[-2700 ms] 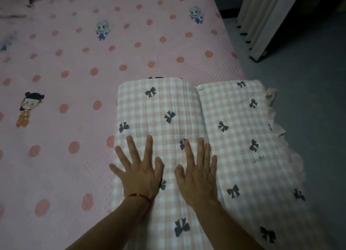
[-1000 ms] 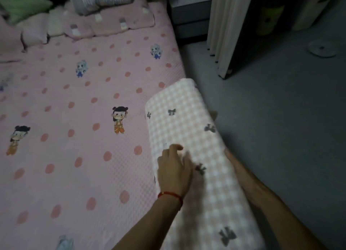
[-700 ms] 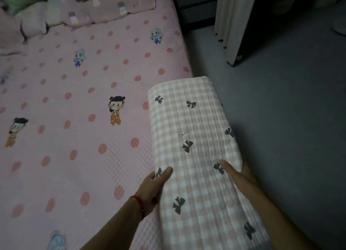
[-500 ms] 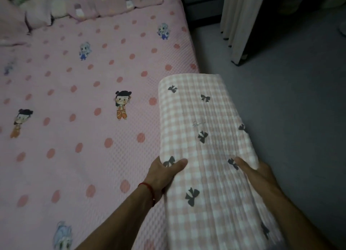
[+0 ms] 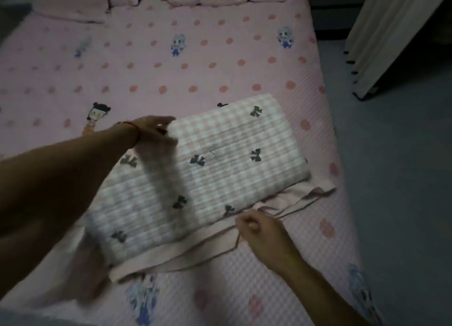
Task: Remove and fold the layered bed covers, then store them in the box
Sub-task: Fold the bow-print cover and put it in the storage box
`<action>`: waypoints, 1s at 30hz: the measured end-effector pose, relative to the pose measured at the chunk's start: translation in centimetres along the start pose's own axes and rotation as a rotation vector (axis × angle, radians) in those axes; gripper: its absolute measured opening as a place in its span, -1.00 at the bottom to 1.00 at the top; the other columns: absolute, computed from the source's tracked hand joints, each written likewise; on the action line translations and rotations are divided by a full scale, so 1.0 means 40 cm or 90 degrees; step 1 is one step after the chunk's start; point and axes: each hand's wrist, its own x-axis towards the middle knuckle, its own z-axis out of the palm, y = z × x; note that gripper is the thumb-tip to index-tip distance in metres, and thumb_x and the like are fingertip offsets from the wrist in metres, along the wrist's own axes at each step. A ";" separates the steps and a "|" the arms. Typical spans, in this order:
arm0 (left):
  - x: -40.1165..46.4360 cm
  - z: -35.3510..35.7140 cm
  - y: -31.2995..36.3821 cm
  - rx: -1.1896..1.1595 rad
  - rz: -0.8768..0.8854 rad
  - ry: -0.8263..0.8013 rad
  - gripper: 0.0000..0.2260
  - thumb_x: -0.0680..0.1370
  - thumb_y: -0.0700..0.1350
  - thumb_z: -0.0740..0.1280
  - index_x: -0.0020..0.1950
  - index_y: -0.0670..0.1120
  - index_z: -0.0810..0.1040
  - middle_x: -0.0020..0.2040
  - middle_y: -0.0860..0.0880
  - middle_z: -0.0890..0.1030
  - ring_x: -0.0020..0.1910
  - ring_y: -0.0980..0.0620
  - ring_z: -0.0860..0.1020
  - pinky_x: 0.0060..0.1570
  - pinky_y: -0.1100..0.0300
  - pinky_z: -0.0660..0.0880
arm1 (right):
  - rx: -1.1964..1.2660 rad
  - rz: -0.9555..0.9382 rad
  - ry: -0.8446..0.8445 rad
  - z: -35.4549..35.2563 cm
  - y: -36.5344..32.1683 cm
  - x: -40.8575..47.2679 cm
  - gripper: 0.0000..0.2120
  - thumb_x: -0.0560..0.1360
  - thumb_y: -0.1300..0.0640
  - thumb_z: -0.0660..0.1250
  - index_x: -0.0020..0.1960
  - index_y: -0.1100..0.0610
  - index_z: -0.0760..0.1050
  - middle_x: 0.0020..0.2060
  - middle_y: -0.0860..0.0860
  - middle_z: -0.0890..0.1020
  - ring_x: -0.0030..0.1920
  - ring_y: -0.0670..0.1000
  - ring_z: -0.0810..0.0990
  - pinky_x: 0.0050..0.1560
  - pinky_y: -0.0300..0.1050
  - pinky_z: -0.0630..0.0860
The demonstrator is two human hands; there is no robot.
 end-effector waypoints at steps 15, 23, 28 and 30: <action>0.030 0.506 -0.176 0.208 0.203 0.261 -0.27 0.50 0.53 -0.06 0.60 0.30 -0.19 0.64 -0.09 -0.24 0.58 -0.32 -0.26 0.31 -0.60 -0.13 | -0.530 0.215 0.110 -0.006 0.004 0.584 0.08 0.25 -0.72 -0.29 0.48 -0.13 -0.63 0.51 0.09 -0.54 0.55 0.27 -0.46 0.44 0.50 -0.35; 0.083 0.522 -0.176 0.169 0.183 0.240 -0.26 0.49 0.53 -0.04 0.61 0.29 -0.12 0.65 -0.12 -0.16 0.59 -0.34 -0.20 0.30 -0.61 -0.12 | -0.545 0.226 0.087 -0.002 0.021 0.653 0.05 0.34 -0.68 -0.21 0.48 -0.09 -0.63 0.52 0.13 -0.52 0.57 0.28 -0.39 0.47 0.45 -0.30; 0.080 0.514 -0.174 0.200 0.163 0.215 -0.24 0.49 0.55 -0.08 0.60 0.28 -0.17 0.65 -0.12 -0.20 0.58 -0.33 -0.23 0.30 -0.60 -0.14 | -0.522 0.187 0.079 -0.020 0.012 0.642 0.06 0.36 -0.67 -0.10 0.52 -0.14 -0.57 0.55 0.09 -0.47 0.59 0.27 -0.33 0.48 0.45 -0.26; 0.073 0.506 -0.166 0.210 0.153 0.192 -0.24 0.49 0.55 -0.10 0.60 0.28 -0.20 0.64 -0.11 -0.24 0.58 -0.32 -0.27 0.30 -0.60 -0.17 | -0.482 0.142 0.072 -0.076 -0.004 0.611 0.02 0.41 -0.59 0.10 0.56 -0.21 -0.41 0.62 0.02 -0.31 0.61 0.26 -0.15 0.48 0.44 -0.13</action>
